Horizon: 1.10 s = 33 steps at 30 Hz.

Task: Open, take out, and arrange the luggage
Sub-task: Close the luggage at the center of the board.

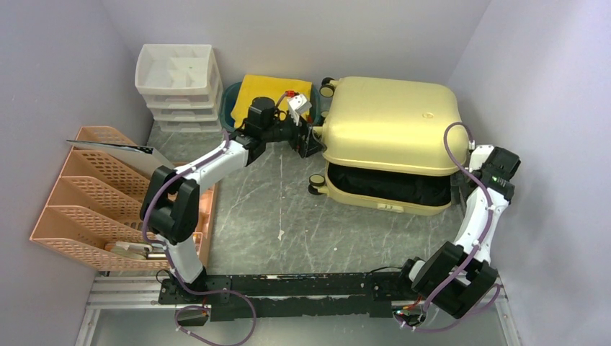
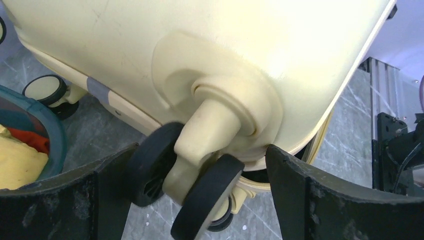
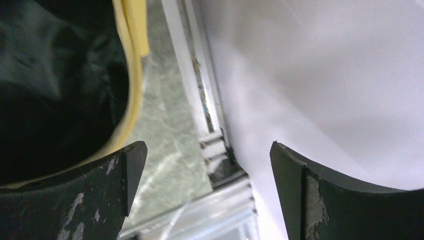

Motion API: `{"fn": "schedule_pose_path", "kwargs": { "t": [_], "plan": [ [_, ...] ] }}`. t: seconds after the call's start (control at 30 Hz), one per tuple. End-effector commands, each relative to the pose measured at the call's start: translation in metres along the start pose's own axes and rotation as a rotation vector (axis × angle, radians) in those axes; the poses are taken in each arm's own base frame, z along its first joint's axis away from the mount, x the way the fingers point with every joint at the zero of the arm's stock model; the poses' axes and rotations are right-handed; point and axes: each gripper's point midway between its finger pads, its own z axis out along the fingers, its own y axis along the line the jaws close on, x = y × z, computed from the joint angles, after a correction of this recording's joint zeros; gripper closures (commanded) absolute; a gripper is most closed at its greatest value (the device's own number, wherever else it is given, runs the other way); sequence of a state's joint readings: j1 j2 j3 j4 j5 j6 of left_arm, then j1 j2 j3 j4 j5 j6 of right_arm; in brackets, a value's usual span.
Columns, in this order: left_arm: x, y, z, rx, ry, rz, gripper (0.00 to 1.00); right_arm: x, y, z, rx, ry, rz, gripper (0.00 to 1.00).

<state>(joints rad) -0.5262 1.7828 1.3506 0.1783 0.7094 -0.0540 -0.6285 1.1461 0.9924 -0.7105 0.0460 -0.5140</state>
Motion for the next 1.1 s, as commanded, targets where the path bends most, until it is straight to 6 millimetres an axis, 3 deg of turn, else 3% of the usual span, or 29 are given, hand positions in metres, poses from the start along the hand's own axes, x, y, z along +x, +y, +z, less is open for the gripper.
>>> {"fn": "schedule_pose_path", "kwargs": {
  "t": [0.0,0.27,0.43,0.5,0.6,0.73,0.83,0.97,1.07],
  "plan": [
    [-0.048,-0.010,0.009,0.022,-0.122,0.056,0.04,0.000,-0.015,-0.020,0.018,0.028,-0.286,0.00],
    [-0.041,-0.020,0.021,0.035,-0.117,0.038,0.07,0.031,-0.026,-0.045,0.012,0.174,-0.574,0.00],
    [-0.042,-0.028,0.018,0.052,-0.121,0.019,0.07,0.047,-0.032,-0.065,-0.003,0.257,-0.705,0.00],
    [-0.043,-0.033,0.017,0.053,-0.118,0.018,0.06,0.034,-0.040,-0.072,0.050,0.208,-0.701,0.00],
    [-0.043,-0.037,0.012,0.043,-0.107,0.005,0.04,0.006,-0.035,-0.080,0.029,0.098,-0.614,0.00],
    [-0.033,-0.041,0.007,0.045,-0.079,-0.033,0.04,-0.060,-0.023,-0.087,-0.043,-0.142,-0.319,0.00],
    [-0.022,-0.044,0.002,0.063,-0.040,-0.063,0.04,-0.099,0.003,-0.093,-0.180,-0.317,-0.158,0.00],
    [-0.042,-0.045,-0.023,0.077,-0.092,-0.041,0.03,-0.135,0.013,-0.087,-0.250,-0.450,0.042,0.00],
    [-0.059,-0.046,-0.043,0.061,-0.101,0.025,0.04,-0.156,0.001,-0.073,-0.206,-0.525,0.134,0.00]
  ]
}}
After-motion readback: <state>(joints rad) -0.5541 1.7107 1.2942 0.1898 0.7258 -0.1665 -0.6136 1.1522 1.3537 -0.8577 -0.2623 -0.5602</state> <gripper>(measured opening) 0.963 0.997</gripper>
